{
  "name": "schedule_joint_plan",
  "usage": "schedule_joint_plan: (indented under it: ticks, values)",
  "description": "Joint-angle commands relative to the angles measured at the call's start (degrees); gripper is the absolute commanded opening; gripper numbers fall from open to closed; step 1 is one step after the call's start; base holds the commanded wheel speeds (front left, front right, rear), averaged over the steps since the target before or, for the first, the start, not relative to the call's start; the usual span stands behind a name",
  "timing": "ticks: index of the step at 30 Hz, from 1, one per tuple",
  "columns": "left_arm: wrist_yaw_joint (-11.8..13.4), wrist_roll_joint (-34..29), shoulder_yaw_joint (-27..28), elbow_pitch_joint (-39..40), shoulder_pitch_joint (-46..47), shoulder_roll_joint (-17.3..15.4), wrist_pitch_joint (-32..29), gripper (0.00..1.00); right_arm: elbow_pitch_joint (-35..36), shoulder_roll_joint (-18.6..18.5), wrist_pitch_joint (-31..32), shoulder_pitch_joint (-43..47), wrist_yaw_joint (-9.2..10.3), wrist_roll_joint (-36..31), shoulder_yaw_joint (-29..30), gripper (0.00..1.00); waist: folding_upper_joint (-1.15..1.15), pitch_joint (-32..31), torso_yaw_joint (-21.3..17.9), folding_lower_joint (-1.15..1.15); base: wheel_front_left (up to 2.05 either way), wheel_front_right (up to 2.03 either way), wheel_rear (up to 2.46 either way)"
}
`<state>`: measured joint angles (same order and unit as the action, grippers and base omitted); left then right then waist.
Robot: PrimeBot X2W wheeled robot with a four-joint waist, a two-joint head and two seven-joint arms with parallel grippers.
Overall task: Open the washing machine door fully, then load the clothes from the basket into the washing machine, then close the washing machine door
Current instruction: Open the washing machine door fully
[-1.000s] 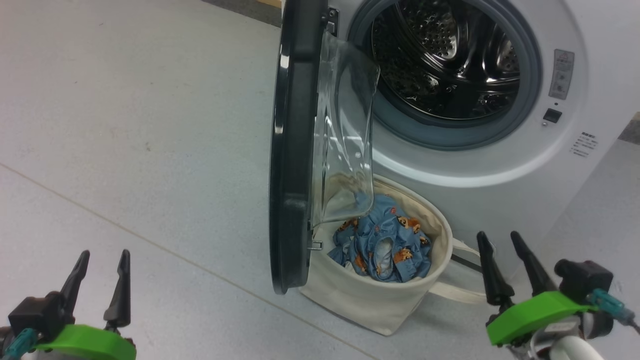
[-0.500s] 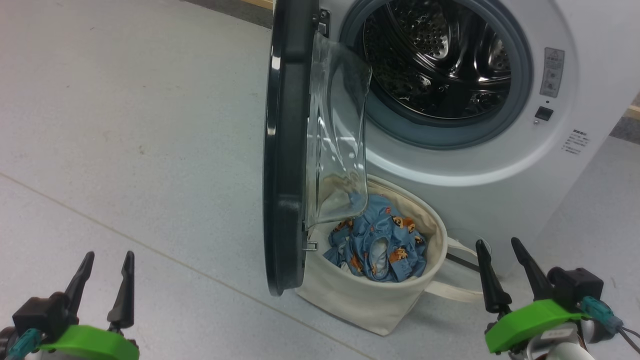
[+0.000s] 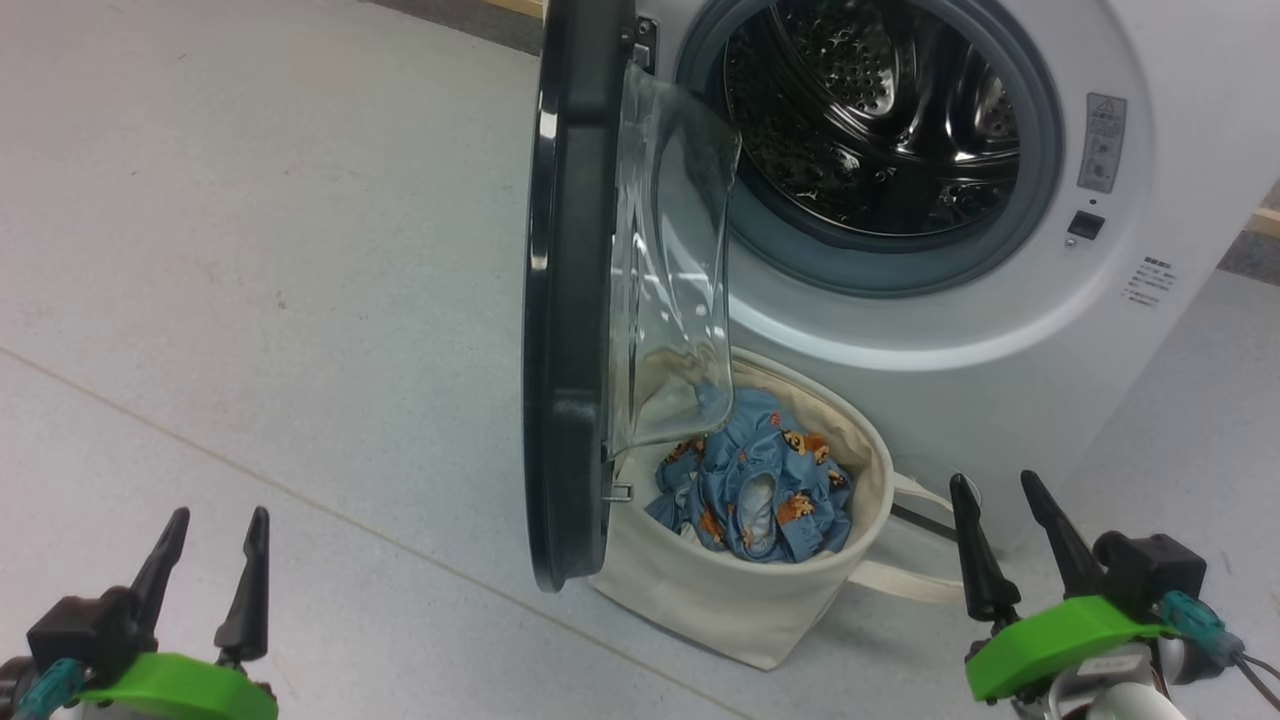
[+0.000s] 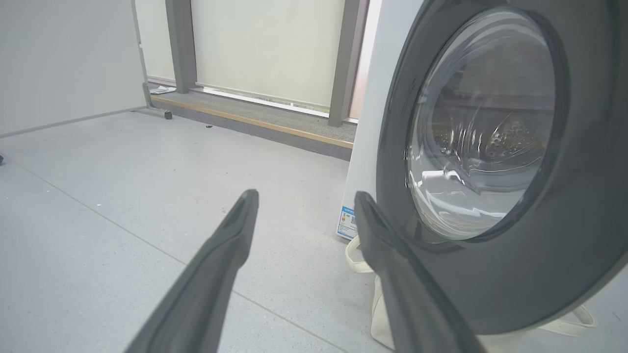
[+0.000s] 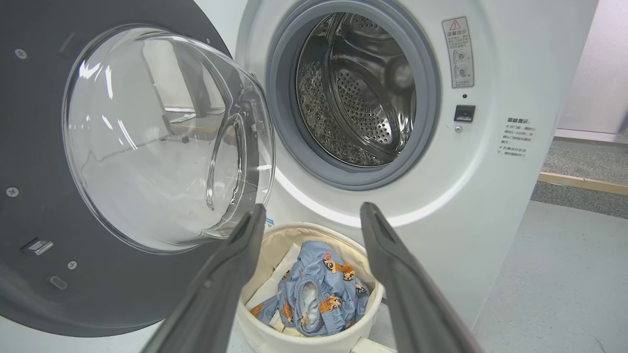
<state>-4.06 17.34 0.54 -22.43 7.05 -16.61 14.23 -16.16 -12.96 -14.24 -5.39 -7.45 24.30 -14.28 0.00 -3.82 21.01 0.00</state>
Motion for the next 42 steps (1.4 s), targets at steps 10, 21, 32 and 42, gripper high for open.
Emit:
schedule_joint_plan:
  ticks: [10, 21, 32, 42]
  values:
    - [-0.10, 2.37, 0.06, 4.43, 4.65, 0.60, -0.98, 0.00, 1.64, -0.03, -0.75, -0.88, -0.03, 0.40, 0.15, 1.00, 0.00, 0.04, 0.24, 0.00, 0.00, 0.00, 0.00]
    - [-0.74, -1.34, -9.94, 20.39, 8.54, 8.81, 0.44, 0.00, 2.29, 0.56, -0.75, -1.31, -0.03, 0.97, -0.51, 1.00, 0.00, -0.10, -1.67, 0.00, 0.00, 0.00, 0.00]
    - [-0.01, -1.43, -15.36, 16.38, 10.35, 11.52, -3.50, 0.00, 1.50, 0.87, -0.75, -2.42, -0.03, 1.81, -1.35, 1.00, 0.00, 0.86, -6.47, 0.00, 0.00, 0.00, 0.00]
    - [1.86, -0.03, -16.51, 4.41, 12.62, 12.70, -2.87, 0.00, 0.86, 0.62, -0.75, -3.03, -0.03, 2.33, -1.27, 1.00, 0.00, 0.96, -8.15, 0.00, 0.00, 0.00, 0.00]
